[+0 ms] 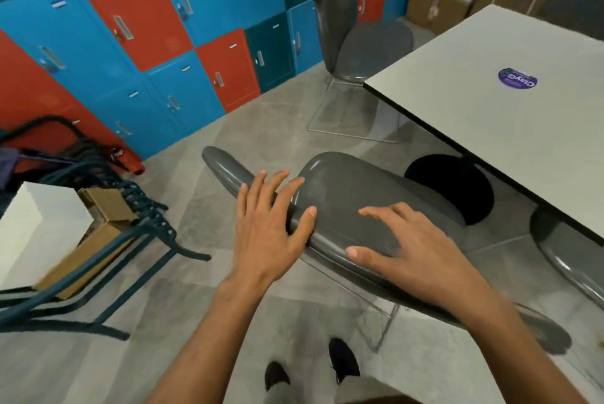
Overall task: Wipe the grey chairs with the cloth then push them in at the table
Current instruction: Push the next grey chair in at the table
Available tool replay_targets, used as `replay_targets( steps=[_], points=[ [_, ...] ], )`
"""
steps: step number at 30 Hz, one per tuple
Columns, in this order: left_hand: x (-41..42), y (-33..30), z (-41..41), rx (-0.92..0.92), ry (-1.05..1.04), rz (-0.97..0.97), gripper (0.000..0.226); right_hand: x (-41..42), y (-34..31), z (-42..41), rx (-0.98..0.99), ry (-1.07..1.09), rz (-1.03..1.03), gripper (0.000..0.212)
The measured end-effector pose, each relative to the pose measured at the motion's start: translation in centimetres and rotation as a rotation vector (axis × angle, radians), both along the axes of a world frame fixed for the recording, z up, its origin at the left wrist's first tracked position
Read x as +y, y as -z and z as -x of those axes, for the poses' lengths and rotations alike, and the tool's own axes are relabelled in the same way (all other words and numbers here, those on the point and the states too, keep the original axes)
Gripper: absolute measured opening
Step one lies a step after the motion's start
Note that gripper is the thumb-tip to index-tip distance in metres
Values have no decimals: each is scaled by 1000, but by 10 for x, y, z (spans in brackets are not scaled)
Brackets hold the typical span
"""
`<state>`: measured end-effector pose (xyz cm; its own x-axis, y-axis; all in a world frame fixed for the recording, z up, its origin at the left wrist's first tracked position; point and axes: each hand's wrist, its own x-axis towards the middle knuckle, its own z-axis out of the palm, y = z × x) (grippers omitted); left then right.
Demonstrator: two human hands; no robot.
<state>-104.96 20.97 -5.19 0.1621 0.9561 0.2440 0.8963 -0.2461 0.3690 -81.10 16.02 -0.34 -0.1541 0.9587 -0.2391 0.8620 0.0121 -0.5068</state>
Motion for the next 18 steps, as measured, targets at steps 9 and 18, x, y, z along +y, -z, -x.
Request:
replay_targets(
  steps=[9, 18],
  points=[
    [44, 12, 38, 36, 356, -82, 59, -21, 6, 51, -160, 227, 89, 91],
    [61, 10, 63, 135, 587, -125, 60, -28, 16, 79, -389, 445, 52, 99]
  ],
)
